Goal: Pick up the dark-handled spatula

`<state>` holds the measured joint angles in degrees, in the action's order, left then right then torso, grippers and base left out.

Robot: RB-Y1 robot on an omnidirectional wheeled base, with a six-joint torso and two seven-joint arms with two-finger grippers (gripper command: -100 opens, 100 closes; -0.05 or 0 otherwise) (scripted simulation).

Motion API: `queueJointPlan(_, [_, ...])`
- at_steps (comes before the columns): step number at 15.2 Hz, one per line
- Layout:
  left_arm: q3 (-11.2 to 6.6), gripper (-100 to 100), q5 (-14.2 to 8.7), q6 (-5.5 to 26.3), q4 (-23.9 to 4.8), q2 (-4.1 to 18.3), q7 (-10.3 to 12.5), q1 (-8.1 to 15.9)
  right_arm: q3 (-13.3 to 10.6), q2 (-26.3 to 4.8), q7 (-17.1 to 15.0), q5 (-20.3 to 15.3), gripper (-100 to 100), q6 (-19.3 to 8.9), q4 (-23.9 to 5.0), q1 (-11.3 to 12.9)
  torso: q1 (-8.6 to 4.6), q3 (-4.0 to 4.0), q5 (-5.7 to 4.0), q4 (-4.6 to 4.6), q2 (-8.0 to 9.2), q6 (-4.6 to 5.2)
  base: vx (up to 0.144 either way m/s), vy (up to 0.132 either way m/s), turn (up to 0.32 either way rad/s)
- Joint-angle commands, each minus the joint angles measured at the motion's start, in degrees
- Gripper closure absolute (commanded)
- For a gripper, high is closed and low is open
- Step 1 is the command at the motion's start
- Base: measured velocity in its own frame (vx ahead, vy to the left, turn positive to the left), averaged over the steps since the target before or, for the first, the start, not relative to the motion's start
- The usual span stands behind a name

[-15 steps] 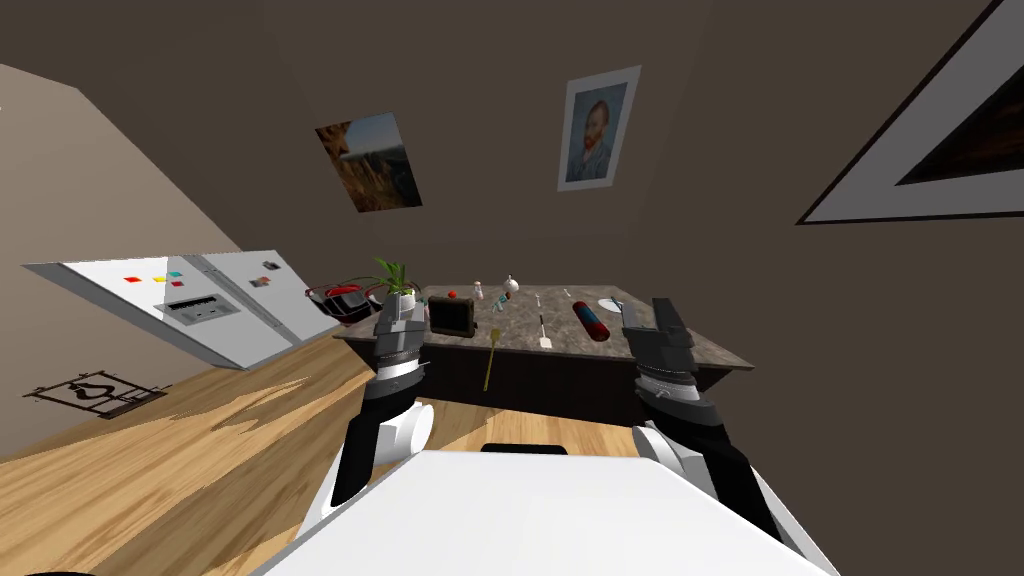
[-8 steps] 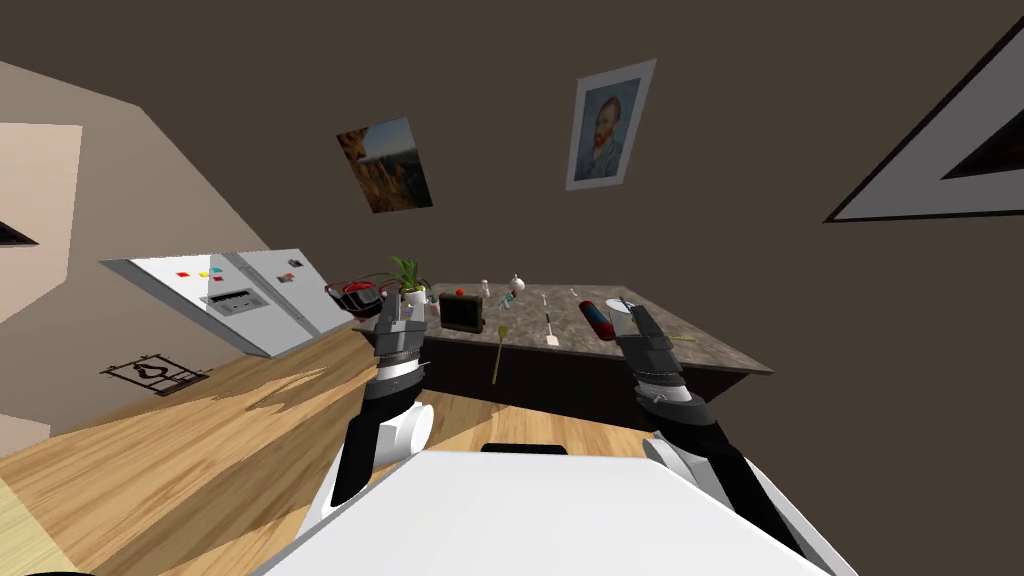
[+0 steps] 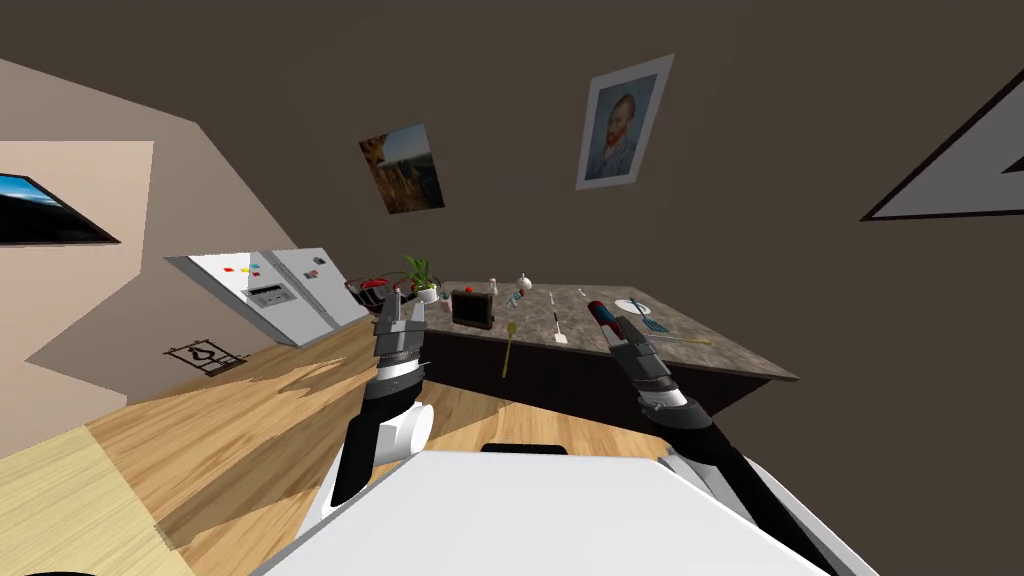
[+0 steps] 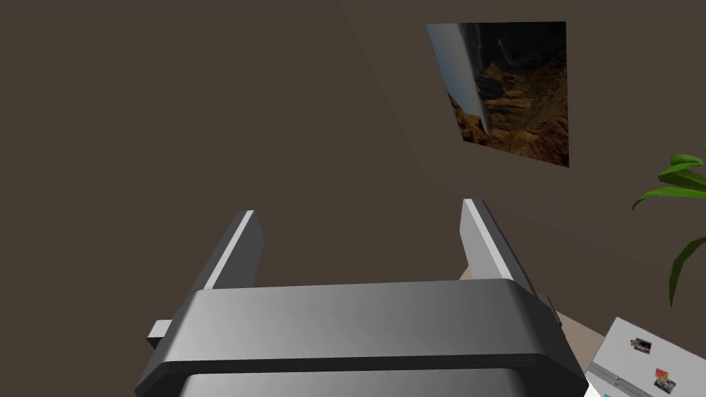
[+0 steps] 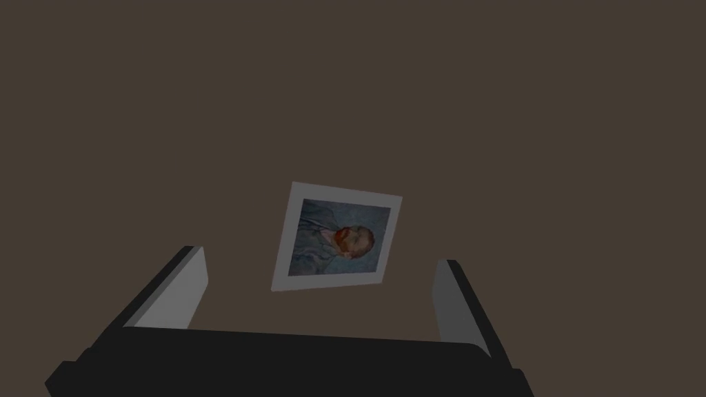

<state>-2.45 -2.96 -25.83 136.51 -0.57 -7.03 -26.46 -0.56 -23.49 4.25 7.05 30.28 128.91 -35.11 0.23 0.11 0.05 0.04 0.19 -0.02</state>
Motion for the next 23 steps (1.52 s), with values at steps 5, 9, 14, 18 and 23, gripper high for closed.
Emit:
queueJointPlan(5, [0.00, 0, 0.0, 0.0, 0.0, 0.0, 0.0, 0.0, -1.2, -6.9, -0.5, 3.1, -100, -2.2, -2.8, -2.1, -0.07, 0.00, -0.01, 0.00, 0.00, 0.02, -0.038, 0.047, 0.084])
queueJointPlan(9, [0.00, 0, 0.0, 0.0, 0.0, 0.0, 0.0, 0.0, -1.8, -11.3, -0.7, 4.5, -100, -3.2, -4.1, -3.1, 0.00, 0.00, -0.01, 0.00, 0.00, -0.01, -0.040, 0.065, 0.100])
queueJointPlan(14, [0.00, 0, 0.0, 0.0, 0.0, 0.0, 0.0, 0.0, -3.1, -17.0, -1.1, 7.5, -100, -5.4, -6.9, -5.1, -0.03, 0.00, 0.00, 0.00, 0.00, 0.02, -0.035, 0.061, 0.096])
queueJointPlan(18, [0.00, 0, 0.0, 0.0, 0.0, 0.0, 0.0, 0.0, -3.8, -21.9, -1.3, 9.1, -100, -6.5, -8.3, -6.2, -0.02, -0.02, -0.01, -0.01, -0.02, 0.00, -0.030, 0.065, 0.109])
queueJointPlan(23, [0.00, 0, 0.0, 0.0, 0.0, 0.0, 0.0, 0.0, -5.1, -28.0, -1.7, 12.4, -100, -8.7, -11.1, -8.4, -0.03, -0.01, 0.00, 0.00, -0.03, 0.02, -0.029, 0.063, 0.108])
